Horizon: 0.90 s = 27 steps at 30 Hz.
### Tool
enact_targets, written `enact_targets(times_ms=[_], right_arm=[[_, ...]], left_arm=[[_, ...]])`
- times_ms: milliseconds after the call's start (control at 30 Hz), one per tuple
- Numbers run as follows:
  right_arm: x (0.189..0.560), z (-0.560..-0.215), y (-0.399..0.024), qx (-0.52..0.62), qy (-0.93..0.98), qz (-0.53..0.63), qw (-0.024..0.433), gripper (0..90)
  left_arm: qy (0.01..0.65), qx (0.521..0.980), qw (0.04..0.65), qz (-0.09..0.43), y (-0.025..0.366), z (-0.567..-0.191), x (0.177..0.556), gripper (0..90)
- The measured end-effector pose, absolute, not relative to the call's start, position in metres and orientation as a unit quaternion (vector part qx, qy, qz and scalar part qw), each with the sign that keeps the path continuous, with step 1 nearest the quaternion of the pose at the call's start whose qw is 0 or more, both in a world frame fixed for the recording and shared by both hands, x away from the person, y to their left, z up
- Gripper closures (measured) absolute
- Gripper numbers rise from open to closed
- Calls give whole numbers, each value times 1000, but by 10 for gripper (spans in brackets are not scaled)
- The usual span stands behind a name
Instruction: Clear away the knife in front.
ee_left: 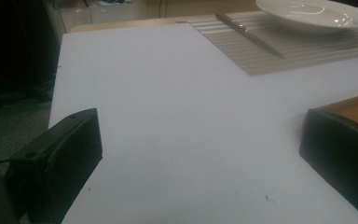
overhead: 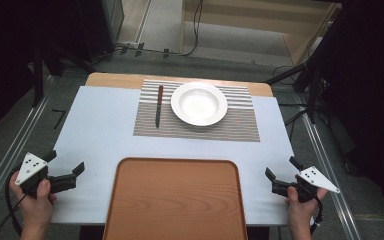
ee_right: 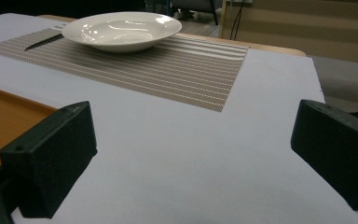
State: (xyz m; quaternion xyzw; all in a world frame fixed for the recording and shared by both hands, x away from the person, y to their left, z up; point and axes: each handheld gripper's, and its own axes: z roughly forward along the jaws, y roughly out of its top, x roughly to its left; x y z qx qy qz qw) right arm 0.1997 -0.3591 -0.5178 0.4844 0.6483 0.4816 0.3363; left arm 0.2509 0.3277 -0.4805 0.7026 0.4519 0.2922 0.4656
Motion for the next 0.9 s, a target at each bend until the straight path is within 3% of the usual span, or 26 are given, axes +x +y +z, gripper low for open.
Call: enact_targets(times_ms=[900], right_arm=[[198,-518,-357,475,654,483,337,0]], left_arm=[[434,702,486,287,288,-430,272,0]])
